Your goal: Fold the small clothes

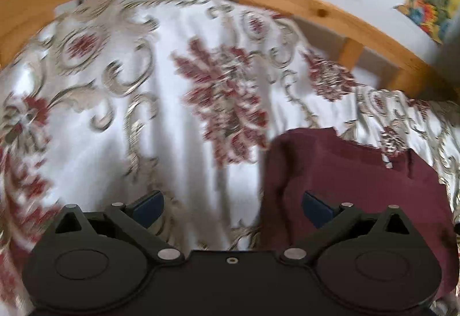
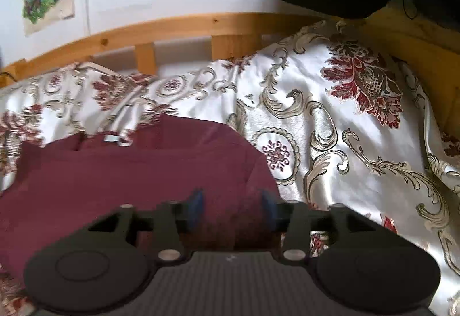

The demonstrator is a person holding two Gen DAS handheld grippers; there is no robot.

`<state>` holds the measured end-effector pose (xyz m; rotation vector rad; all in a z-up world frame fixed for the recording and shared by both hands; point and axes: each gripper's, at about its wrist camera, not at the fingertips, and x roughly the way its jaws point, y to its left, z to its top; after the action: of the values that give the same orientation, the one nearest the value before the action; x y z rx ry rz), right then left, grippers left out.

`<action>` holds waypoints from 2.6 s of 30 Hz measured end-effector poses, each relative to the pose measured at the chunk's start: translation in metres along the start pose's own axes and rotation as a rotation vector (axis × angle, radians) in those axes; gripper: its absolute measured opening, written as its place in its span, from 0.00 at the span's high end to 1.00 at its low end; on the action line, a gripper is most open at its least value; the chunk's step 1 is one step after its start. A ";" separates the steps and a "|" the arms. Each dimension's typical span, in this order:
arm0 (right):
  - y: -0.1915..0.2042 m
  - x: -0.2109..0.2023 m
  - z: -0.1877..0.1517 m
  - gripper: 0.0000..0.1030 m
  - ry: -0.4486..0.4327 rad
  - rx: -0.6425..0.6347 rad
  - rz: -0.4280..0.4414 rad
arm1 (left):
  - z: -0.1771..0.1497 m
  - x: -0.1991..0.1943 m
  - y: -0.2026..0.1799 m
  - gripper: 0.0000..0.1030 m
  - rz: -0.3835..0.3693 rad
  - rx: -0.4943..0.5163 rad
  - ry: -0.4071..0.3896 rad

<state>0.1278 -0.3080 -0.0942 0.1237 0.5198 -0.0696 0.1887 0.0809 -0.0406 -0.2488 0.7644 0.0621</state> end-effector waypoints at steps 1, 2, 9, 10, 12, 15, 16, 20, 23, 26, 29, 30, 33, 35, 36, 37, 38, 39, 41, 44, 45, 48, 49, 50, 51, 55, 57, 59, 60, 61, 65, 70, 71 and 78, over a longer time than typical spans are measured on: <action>0.001 -0.006 -0.001 0.40 0.000 -0.003 0.004 | -0.001 -0.001 0.002 0.01 0.001 -0.014 0.016; 0.002 -0.013 -0.002 0.36 0.001 -0.005 0.007 | -0.003 -0.002 0.003 0.01 0.000 -0.021 0.031; -0.011 -0.033 -0.013 0.21 0.039 0.078 0.005 | -0.025 -0.015 -0.015 0.01 0.008 0.087 0.096; -0.014 -0.033 -0.013 0.21 0.042 0.095 0.007 | -0.030 -0.019 -0.017 0.01 0.000 0.099 0.103; -0.018 -0.031 -0.014 0.21 0.047 0.130 0.018 | -0.036 -0.022 -0.020 0.01 -0.018 0.088 0.120; -0.022 -0.024 -0.014 0.35 0.049 0.197 0.070 | -0.047 -0.024 -0.020 0.01 -0.050 0.045 0.155; -0.022 -0.021 -0.015 0.39 0.050 0.213 0.079 | -0.050 -0.023 -0.021 0.01 -0.049 0.038 0.167; -0.020 0.003 -0.016 0.57 0.065 0.248 0.074 | -0.056 -0.017 -0.028 0.01 -0.007 0.084 0.204; -0.022 0.016 -0.016 0.95 0.088 0.263 0.062 | -0.056 -0.014 -0.025 0.01 0.005 0.084 0.204; -0.026 0.011 -0.014 0.97 0.106 0.299 0.042 | -0.055 -0.012 -0.022 0.01 0.001 0.067 0.209; -0.028 0.001 -0.014 0.97 0.100 0.282 0.019 | -0.053 -0.011 -0.022 0.01 -0.016 0.057 0.203; -0.029 0.001 -0.015 0.97 0.109 0.283 0.012 | -0.052 -0.010 -0.023 0.01 -0.025 0.053 0.202; -0.030 0.003 -0.021 0.97 0.143 0.292 -0.002 | -0.051 -0.009 -0.025 0.01 -0.054 0.045 0.204; -0.030 0.002 -0.021 0.97 0.132 0.294 0.012 | -0.051 -0.008 -0.026 0.01 -0.066 0.045 0.206; -0.029 0.001 -0.020 0.96 0.127 0.289 0.019 | -0.051 -0.007 -0.026 0.01 -0.070 0.045 0.207; -0.028 0.000 -0.019 0.95 0.120 0.280 0.020 | -0.051 -0.007 -0.027 0.01 -0.072 0.043 0.206; -0.025 -0.002 -0.019 0.93 0.114 0.262 0.012 | -0.050 -0.007 -0.026 0.01 -0.076 0.038 0.204; -0.022 -0.003 -0.018 0.88 0.109 0.241 0.004 | -0.050 -0.006 -0.026 0.01 -0.080 0.033 0.201; -0.014 -0.007 -0.016 0.80 0.087 0.184 -0.012 | -0.049 -0.006 -0.026 0.01 -0.092 0.022 0.195; -0.001 -0.015 -0.014 0.44 0.038 0.110 -0.012 | -0.048 -0.004 -0.027 0.01 -0.104 0.011 0.191; 0.003 -0.018 -0.013 0.38 0.023 0.091 -0.008 | -0.047 -0.003 -0.027 0.01 -0.105 0.008 0.192; 0.018 -0.023 -0.011 0.21 -0.012 0.017 0.008 | -0.046 0.000 -0.026 0.01 -0.109 0.002 0.200; 0.024 -0.025 -0.011 0.18 -0.020 -0.007 0.014 | -0.047 0.001 -0.026 0.01 -0.110 -0.001 0.202; 0.030 -0.026 -0.011 0.14 -0.027 -0.032 0.023 | -0.047 0.002 -0.025 0.01 -0.110 -0.004 0.202; 0.035 -0.027 -0.011 0.11 -0.029 -0.049 0.032 | -0.047 0.003 -0.025 0.01 -0.107 -0.006 0.204; 0.056 -0.028 -0.014 0.00 -0.014 -0.090 0.092 | -0.047 0.009 -0.024 0.01 -0.093 -0.021 0.224; 0.066 -0.027 -0.016 0.00 -0.003 -0.116 0.127 | -0.046 0.011 -0.023 0.01 -0.100 -0.035 0.235; 0.073 -0.026 -0.018 0.00 -0.006 -0.141 0.146 | -0.046 0.012 -0.022 0.01 -0.107 -0.048 0.239; 0.078 -0.026 -0.020 0.00 -0.010 -0.155 0.149 | -0.046 0.012 -0.022 0.01 -0.113 -0.053 0.237; 0.081 -0.025 -0.021 0.00 -0.013 -0.166 0.150 | -0.045 0.012 -0.022 0.01 -0.122 -0.059 0.233; 0.085 -0.017 -0.026 0.00 -0.006 -0.183 0.152 | -0.044 0.016 -0.024 0.01 -0.161 -0.058 0.210; 0.087 -0.006 -0.026 0.00 -0.009 -0.209 0.150 | -0.041 0.032 -0.033 0.01 -0.156 -0.017 0.198; 0.088 -0.005 -0.026 0.00 -0.008 -0.214 0.154 | -0.039 0.035 -0.033 0.01 -0.161 -0.017 0.191; 0.099 0.018 -0.039 0.00 0.109 -0.284 0.152 | -0.034 0.056 -0.032 0.01 -0.149 -0.028 0.214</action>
<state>0.1343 -0.2054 -0.1271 -0.1115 0.6222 0.1596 0.2109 0.0393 -0.0964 -0.3425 0.9557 -0.0965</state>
